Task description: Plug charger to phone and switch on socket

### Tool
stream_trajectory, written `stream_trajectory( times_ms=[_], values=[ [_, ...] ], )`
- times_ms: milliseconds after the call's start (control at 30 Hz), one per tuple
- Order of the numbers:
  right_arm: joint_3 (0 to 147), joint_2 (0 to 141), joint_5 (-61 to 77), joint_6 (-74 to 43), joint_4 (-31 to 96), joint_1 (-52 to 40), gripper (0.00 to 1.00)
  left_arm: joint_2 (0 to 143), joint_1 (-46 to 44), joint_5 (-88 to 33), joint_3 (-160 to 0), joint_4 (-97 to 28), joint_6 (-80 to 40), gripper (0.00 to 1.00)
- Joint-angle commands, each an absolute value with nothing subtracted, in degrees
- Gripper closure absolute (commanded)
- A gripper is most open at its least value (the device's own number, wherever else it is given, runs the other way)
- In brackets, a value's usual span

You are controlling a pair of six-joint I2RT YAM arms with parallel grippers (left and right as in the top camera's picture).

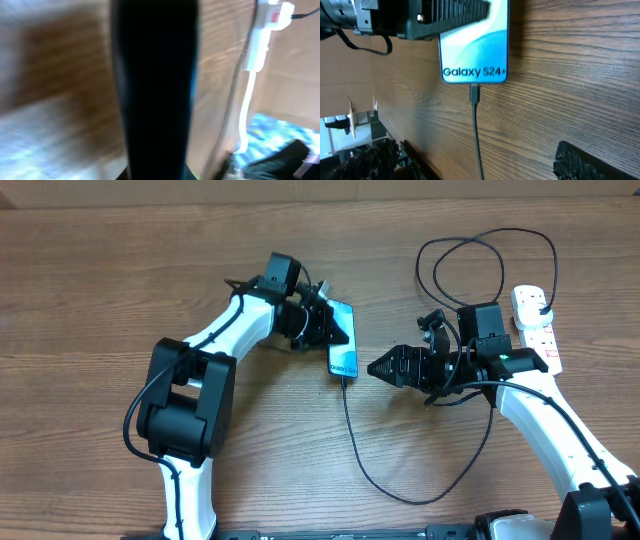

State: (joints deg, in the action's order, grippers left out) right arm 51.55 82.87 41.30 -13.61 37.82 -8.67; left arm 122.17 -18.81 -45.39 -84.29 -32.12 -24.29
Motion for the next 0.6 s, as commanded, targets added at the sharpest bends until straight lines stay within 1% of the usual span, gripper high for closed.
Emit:
stream_trajectory(
  times_ms=[0,100,200,333,567],
  values=[
    [53.39,81.43,40.97,-12.93,38.06,-8.49,0.00,121.82,-19.38,-36.34,-85.89,-32.60,-16.93,0.96],
    [53.39,81.43,40.99,-12.05,38.24,-8.49,0.00,121.82,-19.88,-32.71,-85.89,-32.60,-16.78,0.96],
    [53.39,81.43,40.99,-12.08,38.28,-8.49,0.00,121.84,-20.05,-31.24,-85.89,-32.60,-19.20,0.96],
    [53.39,81.43,40.99,-12.08,38.61,-8.49,0.00,121.84,-20.05,-31.07,-85.86,-33.23,-23.49,0.96],
    [53.39,81.43,41.04,-12.05,39.64,-8.49,0.00,124.92,-20.12,-31.64,-85.86,-36.93,-25.36,0.96]
  ],
)
